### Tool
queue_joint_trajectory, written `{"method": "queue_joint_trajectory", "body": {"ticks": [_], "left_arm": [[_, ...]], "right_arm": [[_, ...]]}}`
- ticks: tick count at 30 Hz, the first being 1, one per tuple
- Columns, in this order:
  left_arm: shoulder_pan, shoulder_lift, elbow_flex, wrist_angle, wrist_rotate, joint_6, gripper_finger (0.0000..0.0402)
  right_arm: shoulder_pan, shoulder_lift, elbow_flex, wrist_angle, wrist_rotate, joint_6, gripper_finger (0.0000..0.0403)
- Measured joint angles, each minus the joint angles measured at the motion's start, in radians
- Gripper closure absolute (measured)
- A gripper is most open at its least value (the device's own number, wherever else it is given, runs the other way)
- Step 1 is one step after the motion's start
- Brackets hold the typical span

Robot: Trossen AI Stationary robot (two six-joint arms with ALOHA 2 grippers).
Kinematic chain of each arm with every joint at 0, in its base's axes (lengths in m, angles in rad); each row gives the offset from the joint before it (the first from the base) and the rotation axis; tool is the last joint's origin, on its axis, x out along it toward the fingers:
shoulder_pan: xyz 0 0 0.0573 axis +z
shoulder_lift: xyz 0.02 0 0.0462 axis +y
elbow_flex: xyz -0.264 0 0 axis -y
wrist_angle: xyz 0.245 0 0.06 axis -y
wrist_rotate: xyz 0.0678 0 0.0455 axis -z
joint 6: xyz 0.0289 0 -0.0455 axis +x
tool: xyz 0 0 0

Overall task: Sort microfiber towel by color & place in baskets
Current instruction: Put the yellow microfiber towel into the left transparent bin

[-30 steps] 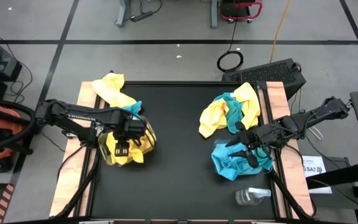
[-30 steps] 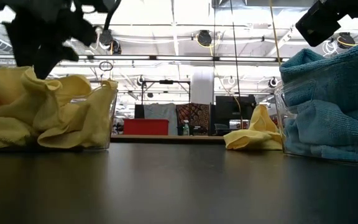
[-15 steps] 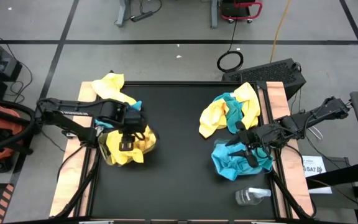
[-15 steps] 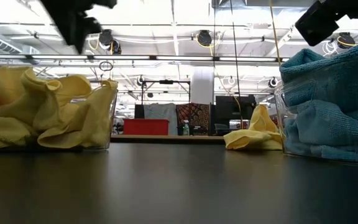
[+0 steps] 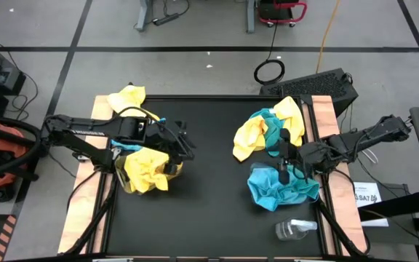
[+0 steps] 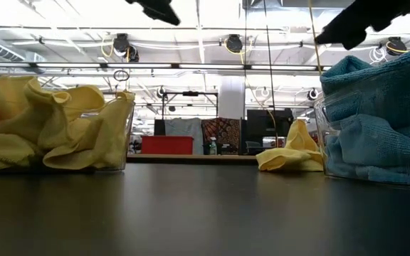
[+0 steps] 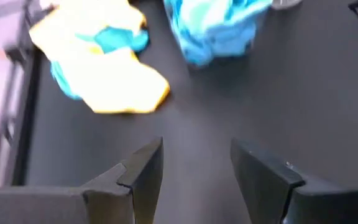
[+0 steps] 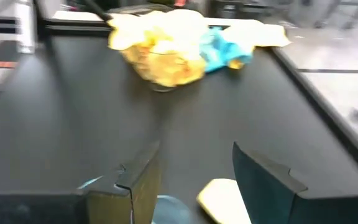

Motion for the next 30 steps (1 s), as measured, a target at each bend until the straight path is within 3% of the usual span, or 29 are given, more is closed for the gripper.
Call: {"method": "queue_joint_trajectory", "body": {"ticks": [11,19,30], "left_arm": [[0.001,0.161,-0.149,0.390,0.033,0.087,0.0207],[0.002,0.325,-0.148,0.601,0.065,0.088,0.0207],[0.003,0.390,-0.148,0.688,0.065,0.086,0.0207]], "right_arm": [[-0.260,0.156,0.000,-0.005,0.014,-0.096,0.0213],[-0.398,0.322,0.000,0.082,-0.142,-0.159,0.0197],[-0.566,0.501,0.000,0.106,-0.154,-0.173,0.0146]]}}
